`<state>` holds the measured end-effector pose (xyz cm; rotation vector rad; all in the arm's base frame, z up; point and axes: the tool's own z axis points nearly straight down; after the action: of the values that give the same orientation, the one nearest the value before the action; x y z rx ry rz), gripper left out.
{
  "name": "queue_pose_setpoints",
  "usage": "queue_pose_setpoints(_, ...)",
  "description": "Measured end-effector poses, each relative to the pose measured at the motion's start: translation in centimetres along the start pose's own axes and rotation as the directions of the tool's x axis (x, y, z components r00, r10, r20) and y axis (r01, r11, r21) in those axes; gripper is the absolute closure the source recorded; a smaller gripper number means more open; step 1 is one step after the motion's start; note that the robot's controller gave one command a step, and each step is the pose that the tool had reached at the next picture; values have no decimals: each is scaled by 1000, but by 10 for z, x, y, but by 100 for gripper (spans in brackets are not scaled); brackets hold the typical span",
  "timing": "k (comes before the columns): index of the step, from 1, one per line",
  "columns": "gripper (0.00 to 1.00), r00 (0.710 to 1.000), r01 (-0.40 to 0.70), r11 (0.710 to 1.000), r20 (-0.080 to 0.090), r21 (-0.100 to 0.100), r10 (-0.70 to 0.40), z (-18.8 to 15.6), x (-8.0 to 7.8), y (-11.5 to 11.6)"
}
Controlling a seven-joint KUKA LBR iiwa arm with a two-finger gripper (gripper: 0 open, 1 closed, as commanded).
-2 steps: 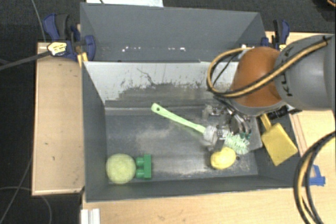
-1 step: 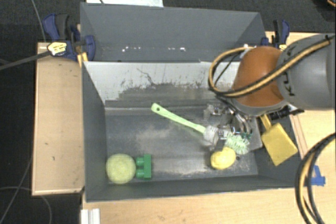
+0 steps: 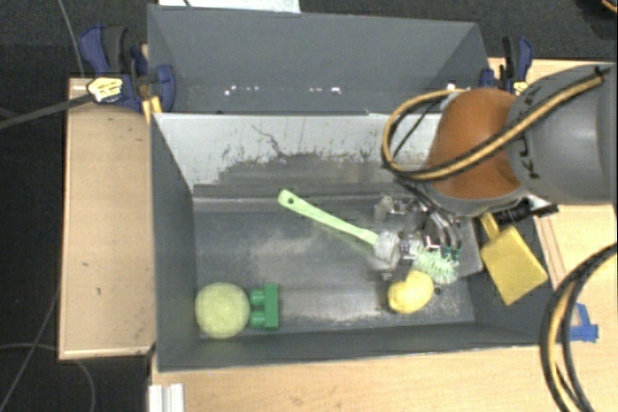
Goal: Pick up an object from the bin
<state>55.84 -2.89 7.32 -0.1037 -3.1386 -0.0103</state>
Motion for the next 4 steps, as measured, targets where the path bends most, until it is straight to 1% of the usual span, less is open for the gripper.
queue_pose_setpoints(1,100,999,43,999,8,0,-43,-9,-2,0)
queue_pose_setpoints(2,100,999,43,999,8,0,-43,-8,-2,0)
queue_pose_setpoints(3,100,998,69,998,10,0,-69,-4,-5,-1)
queue_pose_setpoints(4,0,998,56,998,6,-1,-56,-1,-1,5)
